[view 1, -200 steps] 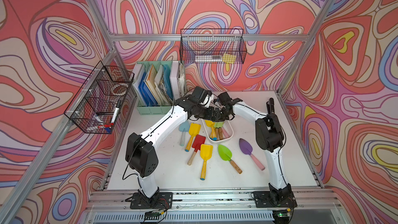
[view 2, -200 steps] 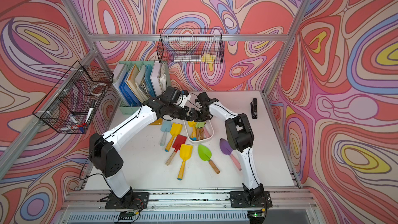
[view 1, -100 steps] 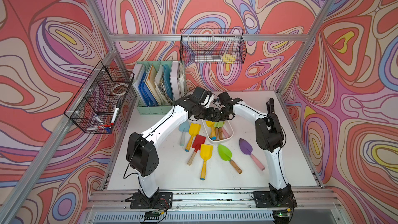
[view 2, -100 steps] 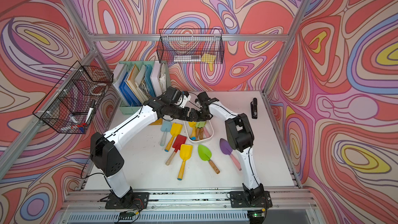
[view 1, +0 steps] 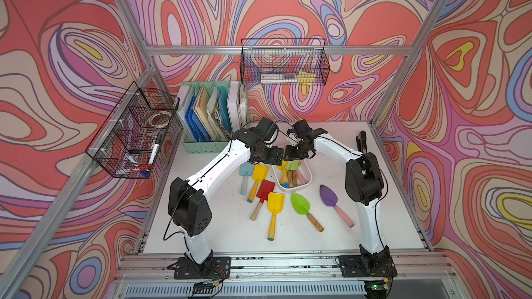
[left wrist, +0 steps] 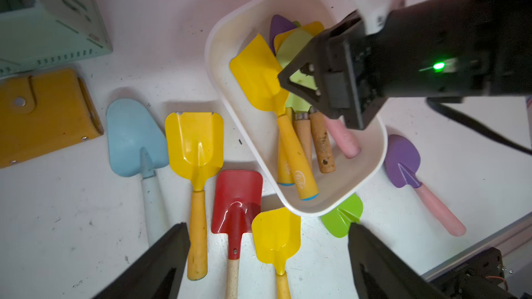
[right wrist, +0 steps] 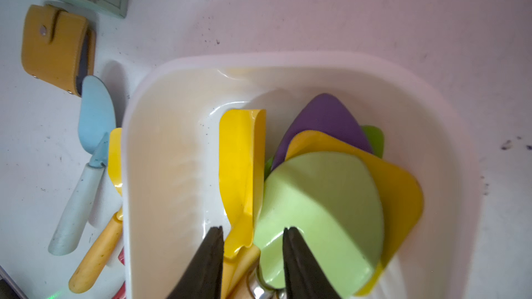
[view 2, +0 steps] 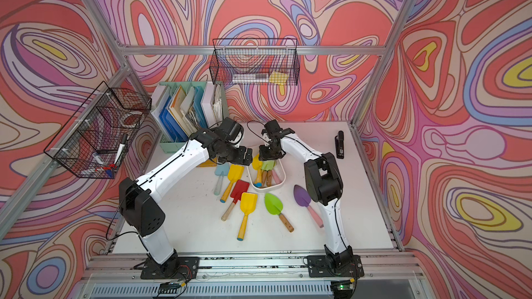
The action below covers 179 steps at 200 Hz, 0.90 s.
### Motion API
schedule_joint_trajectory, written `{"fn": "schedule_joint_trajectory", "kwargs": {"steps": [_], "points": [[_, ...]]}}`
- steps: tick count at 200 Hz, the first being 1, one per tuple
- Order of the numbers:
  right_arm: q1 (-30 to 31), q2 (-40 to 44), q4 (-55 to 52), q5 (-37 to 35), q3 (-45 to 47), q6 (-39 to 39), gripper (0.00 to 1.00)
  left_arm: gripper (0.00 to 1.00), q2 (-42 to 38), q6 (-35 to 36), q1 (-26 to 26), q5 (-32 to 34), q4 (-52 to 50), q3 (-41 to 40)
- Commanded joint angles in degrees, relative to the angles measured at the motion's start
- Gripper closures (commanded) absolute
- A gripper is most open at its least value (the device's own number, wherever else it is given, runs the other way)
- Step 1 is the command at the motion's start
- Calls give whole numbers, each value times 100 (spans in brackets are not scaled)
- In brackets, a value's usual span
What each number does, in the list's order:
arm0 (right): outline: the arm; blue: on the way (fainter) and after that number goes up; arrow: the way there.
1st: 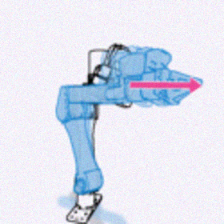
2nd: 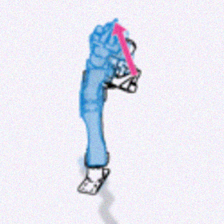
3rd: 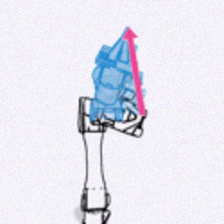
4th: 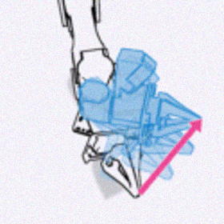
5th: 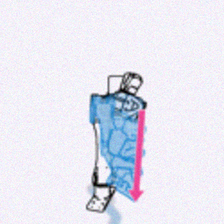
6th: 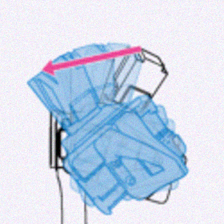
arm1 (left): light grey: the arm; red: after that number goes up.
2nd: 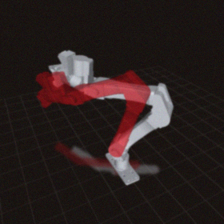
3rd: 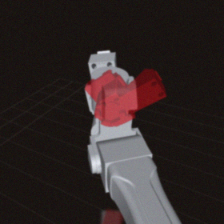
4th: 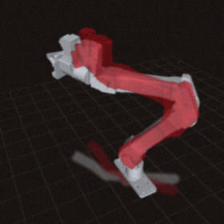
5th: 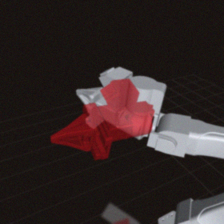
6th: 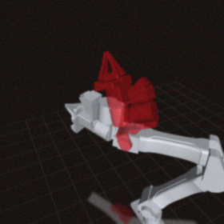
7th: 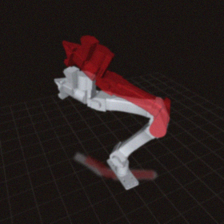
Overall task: Put the shovel into the storage box
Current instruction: Pick up the shovel from the center of the board.
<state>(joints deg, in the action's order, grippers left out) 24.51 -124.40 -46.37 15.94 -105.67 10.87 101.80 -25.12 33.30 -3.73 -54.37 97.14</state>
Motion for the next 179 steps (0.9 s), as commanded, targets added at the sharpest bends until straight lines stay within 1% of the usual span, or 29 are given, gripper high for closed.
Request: {"fn": "schedule_joint_trajectory", "kwargs": {"steps": [1,46,86,134,166,169,179], "points": [[30,560,-89,-215,126,64,64,8,-266,-250,-197,366,-343,-511],[31,1201,-177,-497,463,164,64,12,-358,-375,-660,309,-64,-1435],[27,1745,-160,-641,891,289,65,16,-277,-325,-928,175,168,-1912],[28,2209,-75,-718,1356,406,67,21,-45,-247,-1158,99,391,-2212],[30,2253,-33,-749,1579,444,69,26,218,-226,-1234,175,500,-2234],[32,2397,-24,-746,1600,450,69,26,244,-228,-1240,173,526,-2235],[33,2451,4,-750,1665,467,70,27,316,-228,-1251,178,580,-2229]]}}
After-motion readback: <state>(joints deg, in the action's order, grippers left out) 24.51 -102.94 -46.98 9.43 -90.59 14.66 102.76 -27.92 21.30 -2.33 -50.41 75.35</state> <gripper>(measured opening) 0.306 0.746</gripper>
